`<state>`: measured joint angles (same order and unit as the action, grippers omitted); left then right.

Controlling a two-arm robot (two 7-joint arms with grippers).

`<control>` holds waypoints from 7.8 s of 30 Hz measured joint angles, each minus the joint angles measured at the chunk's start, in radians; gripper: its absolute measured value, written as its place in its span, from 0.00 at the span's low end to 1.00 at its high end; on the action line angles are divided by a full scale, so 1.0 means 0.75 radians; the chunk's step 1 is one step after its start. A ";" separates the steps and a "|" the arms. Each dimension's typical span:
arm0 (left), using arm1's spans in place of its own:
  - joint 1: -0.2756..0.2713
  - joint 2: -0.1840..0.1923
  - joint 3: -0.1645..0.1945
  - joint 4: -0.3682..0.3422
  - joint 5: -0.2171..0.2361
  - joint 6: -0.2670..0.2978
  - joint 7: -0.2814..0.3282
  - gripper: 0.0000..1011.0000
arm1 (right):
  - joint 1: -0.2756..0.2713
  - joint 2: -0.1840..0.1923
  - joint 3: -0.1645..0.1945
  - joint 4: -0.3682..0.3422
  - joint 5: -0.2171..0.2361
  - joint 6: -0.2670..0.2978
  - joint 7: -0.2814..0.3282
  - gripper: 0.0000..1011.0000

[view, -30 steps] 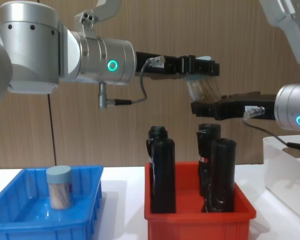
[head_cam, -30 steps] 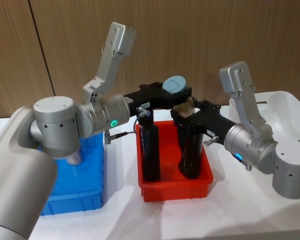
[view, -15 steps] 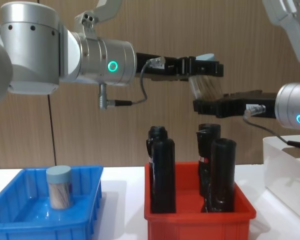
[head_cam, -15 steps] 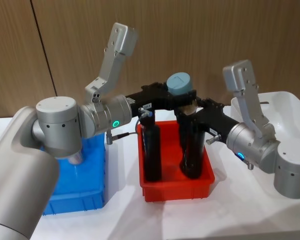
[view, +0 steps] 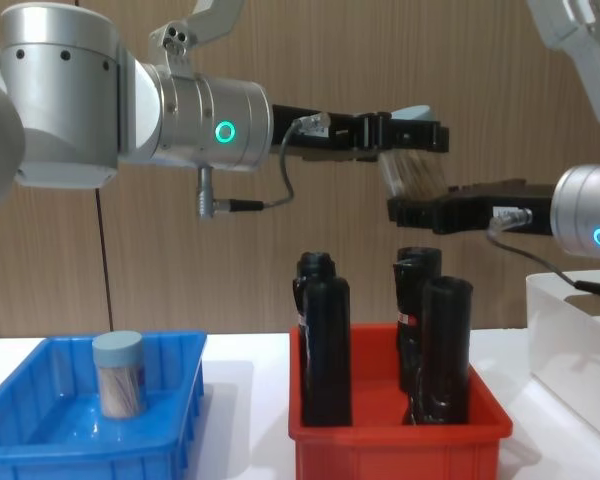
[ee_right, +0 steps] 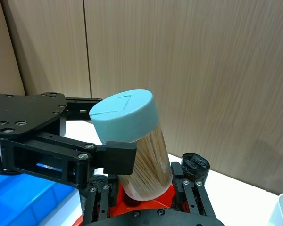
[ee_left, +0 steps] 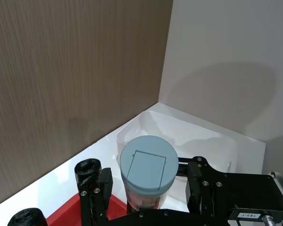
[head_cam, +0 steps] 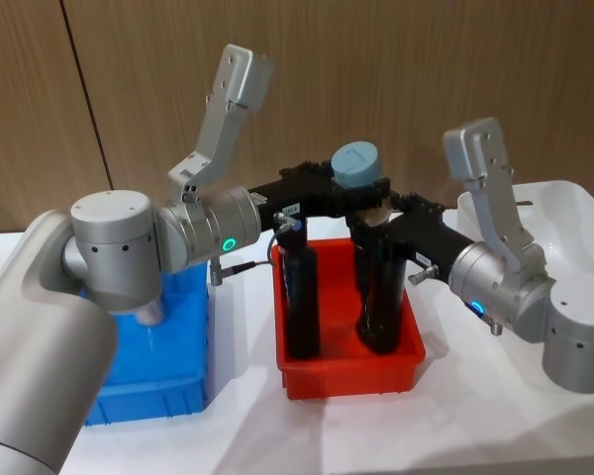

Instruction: Pick the cotton swabs from the blue box and place them into the white box.

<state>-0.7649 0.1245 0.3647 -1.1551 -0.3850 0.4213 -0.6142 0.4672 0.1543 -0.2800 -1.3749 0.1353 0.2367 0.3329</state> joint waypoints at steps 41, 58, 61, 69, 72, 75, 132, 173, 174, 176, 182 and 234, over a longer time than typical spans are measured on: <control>0.000 0.000 0.000 0.000 0.000 -0.001 0.002 0.99 | -0.018 0.118 0.166 0.102 0.047 -0.015 -0.278 0.66; 0.000 0.000 0.000 0.000 0.000 -0.001 0.002 0.99 | -0.016 0.168 0.247 0.191 0.068 0.033 -0.370 0.66; 0.000 0.000 0.000 0.000 0.000 -0.001 0.002 0.99 | -0.015 0.172 0.254 0.206 0.070 0.045 -0.375 0.66; 0.000 0.000 0.000 0.000 0.000 -0.001 0.002 0.99 | -0.007 0.183 0.274 0.253 0.072 0.083 -0.386 0.66; 0.000 0.000 0.000 0.000 0.000 -0.001 0.002 0.99 | -0.004 0.185 0.278 0.265 0.073 0.092 -0.388 0.66; 0.000 0.000 0.000 0.000 0.000 -0.001 0.002 0.99 | 0.000 0.188 0.284 0.281 0.074 0.101 -0.389 0.66; 0.000 0.000 0.000 0.000 0.000 -0.001 0.002 0.99 | -0.045 0.197 0.324 0.235 0.095 0.047 -0.367 0.99; 0.077 0.037 0.012 -0.067 0.025 -0.059 0.087 0.99 | -0.279 0.212 0.300 -0.054 0.069 -0.200 -0.418 0.99; 0.087 0.042 0.014 -0.076 0.028 -0.067 0.097 0.99 | -0.297 0.213 0.288 -0.078 0.076 -0.203 -0.414 0.99; 0.116 0.057 0.019 -0.104 0.039 -0.090 0.133 0.99 | -0.326 0.216 0.269 -0.116 0.087 -0.209 -0.409 0.99; 0.194 0.095 0.033 -0.174 0.067 -0.150 0.222 0.99 | -0.393 0.222 0.228 -0.202 0.110 -0.222 -0.397 0.99; 0.704 0.344 0.120 -0.629 0.246 -0.544 0.805 0.99 | -0.642 0.244 0.072 -0.523 0.203 -0.270 -0.355 0.99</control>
<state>-0.2371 0.3823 0.4549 -1.6269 -0.2002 0.0135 -0.0108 -0.0146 0.3375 -0.2258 -1.7669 0.2874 0.0340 0.0667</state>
